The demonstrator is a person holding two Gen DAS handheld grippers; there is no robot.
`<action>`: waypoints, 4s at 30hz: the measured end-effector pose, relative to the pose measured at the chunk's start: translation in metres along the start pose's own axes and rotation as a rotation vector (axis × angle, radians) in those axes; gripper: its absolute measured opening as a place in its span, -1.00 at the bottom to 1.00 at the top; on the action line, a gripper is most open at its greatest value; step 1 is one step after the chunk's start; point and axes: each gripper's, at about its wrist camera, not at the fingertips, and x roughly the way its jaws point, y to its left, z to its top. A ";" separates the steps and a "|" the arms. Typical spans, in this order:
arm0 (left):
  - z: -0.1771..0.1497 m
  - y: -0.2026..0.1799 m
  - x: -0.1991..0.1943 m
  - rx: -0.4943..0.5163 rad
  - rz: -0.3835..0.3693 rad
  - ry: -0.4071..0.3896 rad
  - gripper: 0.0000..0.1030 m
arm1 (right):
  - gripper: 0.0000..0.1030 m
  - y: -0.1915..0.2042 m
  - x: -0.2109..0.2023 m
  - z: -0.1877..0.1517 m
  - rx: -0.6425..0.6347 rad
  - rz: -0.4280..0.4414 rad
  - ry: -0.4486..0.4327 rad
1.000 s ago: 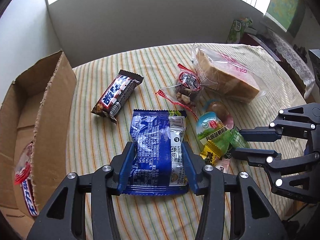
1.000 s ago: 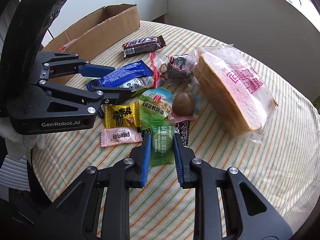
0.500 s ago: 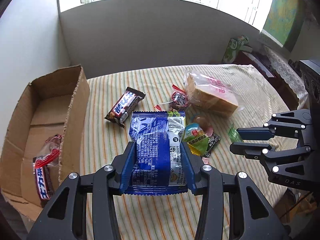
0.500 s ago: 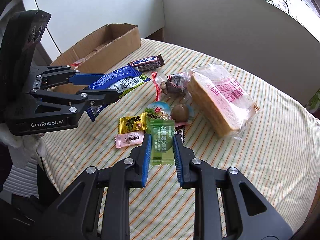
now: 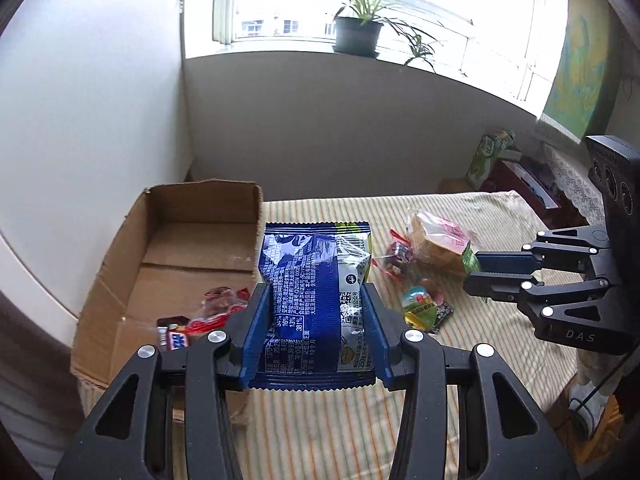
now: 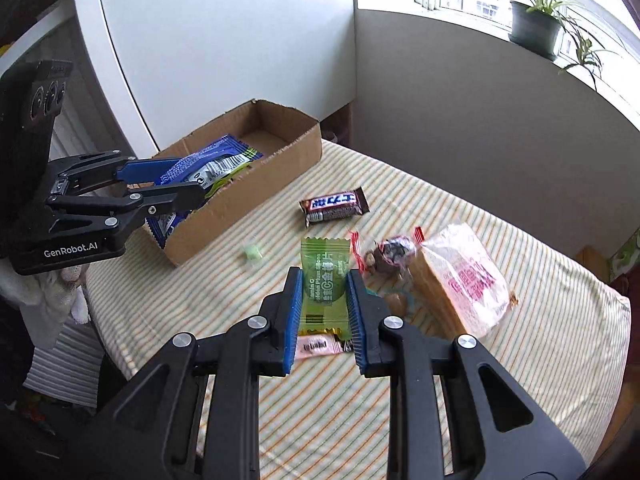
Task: Organize snacks
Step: 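Carry both snacks into the cardboard box and release them, then grasp the yellow candy with the left tool while the right tool grasps the brown egg-shaped snack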
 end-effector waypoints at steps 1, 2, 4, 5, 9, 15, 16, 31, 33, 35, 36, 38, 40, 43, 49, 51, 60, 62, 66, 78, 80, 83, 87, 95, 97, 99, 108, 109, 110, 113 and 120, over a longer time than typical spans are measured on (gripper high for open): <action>0.000 0.007 -0.003 -0.011 0.011 -0.006 -0.15 | -0.56 0.004 0.001 0.006 -0.007 0.004 -0.007; 0.000 0.014 -0.006 -0.021 0.024 -0.013 -0.15 | -0.56 0.008 0.003 0.013 -0.013 0.010 -0.012; 0.000 0.027 -0.012 -0.042 0.049 -0.025 -0.15 | -0.56 0.015 0.008 0.025 -0.024 0.026 -0.019; -0.001 0.035 -0.015 -0.054 0.061 -0.031 -0.15 | -0.56 0.018 0.012 0.032 -0.029 0.035 -0.022; -0.005 0.058 -0.022 -0.092 0.099 -0.040 -0.15 | -0.56 0.037 0.026 0.054 -0.058 0.052 -0.024; -0.012 0.081 -0.019 -0.135 0.130 -0.036 -0.15 | -0.56 0.062 0.054 0.078 -0.098 0.071 -0.006; -0.013 0.084 -0.018 -0.141 0.135 -0.036 -0.15 | -0.56 0.066 0.059 0.082 -0.100 0.074 -0.002; -0.025 0.110 0.002 -0.180 0.148 0.002 -0.15 | -0.56 0.096 0.133 0.109 -0.136 0.104 0.074; -0.025 0.111 0.005 -0.181 0.148 0.008 -0.15 | -0.55 0.096 0.137 0.110 -0.135 0.106 0.077; -0.026 0.111 0.006 -0.178 0.151 0.015 -0.12 | -0.53 0.095 0.140 0.110 -0.133 0.112 0.087; -0.026 0.111 0.007 -0.179 0.154 0.017 -0.12 | -0.47 0.094 0.141 0.110 -0.130 0.112 0.088; -0.025 0.112 0.008 -0.184 0.161 0.016 -0.12 | 0.13 0.093 0.141 0.110 -0.123 0.113 0.074; -0.025 0.113 0.008 -0.193 0.165 0.018 -0.10 | 0.21 0.091 0.138 0.109 -0.120 0.111 0.065; -0.025 0.112 0.004 -0.197 0.170 0.016 -0.09 | 0.21 0.089 0.130 0.108 -0.119 0.107 0.054; -0.024 0.102 -0.009 -0.194 0.160 -0.007 -0.09 | 0.21 0.076 0.099 0.099 -0.106 0.091 0.019; -0.024 0.095 -0.014 -0.188 0.150 -0.017 -0.09 | 0.21 0.069 0.086 0.092 -0.099 0.079 0.009; -0.023 0.054 -0.015 -0.132 0.081 -0.022 -0.09 | 0.23 0.023 0.040 0.050 -0.028 0.028 0.005; -0.023 0.043 -0.012 -0.117 0.065 -0.016 -0.09 | 0.23 0.012 0.032 0.039 -0.003 0.016 0.006; -0.025 0.020 -0.005 -0.083 0.029 0.001 -0.09 | 0.23 -0.013 0.021 0.016 0.041 -0.009 0.021; -0.035 -0.036 0.022 0.003 -0.050 0.075 -0.09 | 0.23 -0.063 0.023 -0.038 0.170 0.012 0.085; -0.037 -0.043 0.027 0.012 -0.062 0.085 -0.09 | 0.23 -0.068 0.028 -0.045 0.189 0.026 0.099; -0.039 -0.053 0.035 0.032 -0.075 0.104 -0.09 | 0.19 -0.075 0.038 -0.050 0.223 0.050 0.109; -0.041 -0.066 0.047 0.064 -0.097 0.131 -0.09 | -0.01 -0.084 0.053 -0.056 0.264 0.086 0.132; -0.043 -0.084 0.077 0.115 -0.125 0.190 -0.09 | -0.10 -0.094 0.076 -0.061 0.298 0.100 0.160; -0.044 -0.088 0.085 0.128 -0.133 0.205 -0.09 | -0.11 -0.096 0.079 -0.061 0.303 0.101 0.163; -0.045 -0.092 0.092 0.141 -0.136 0.219 -0.09 | -0.11 -0.098 0.083 -0.060 0.309 0.108 0.168; -0.046 -0.098 0.116 0.158 -0.135 0.266 -0.09 | -0.20 -0.096 0.094 -0.057 0.300 0.119 0.185; -0.046 -0.098 0.118 0.157 -0.134 0.268 -0.09 | -0.20 -0.095 0.095 -0.058 0.299 0.124 0.188; -0.046 -0.098 0.119 0.156 -0.132 0.270 -0.09 | -0.21 -0.093 0.097 -0.058 0.292 0.120 0.192; -0.046 -0.097 0.122 0.149 -0.130 0.273 -0.09 | -0.33 -0.093 0.103 -0.059 0.292 0.104 0.202; -0.044 -0.096 0.124 0.149 -0.113 0.266 -0.17 | -0.37 -0.105 0.105 -0.065 0.316 0.096 0.212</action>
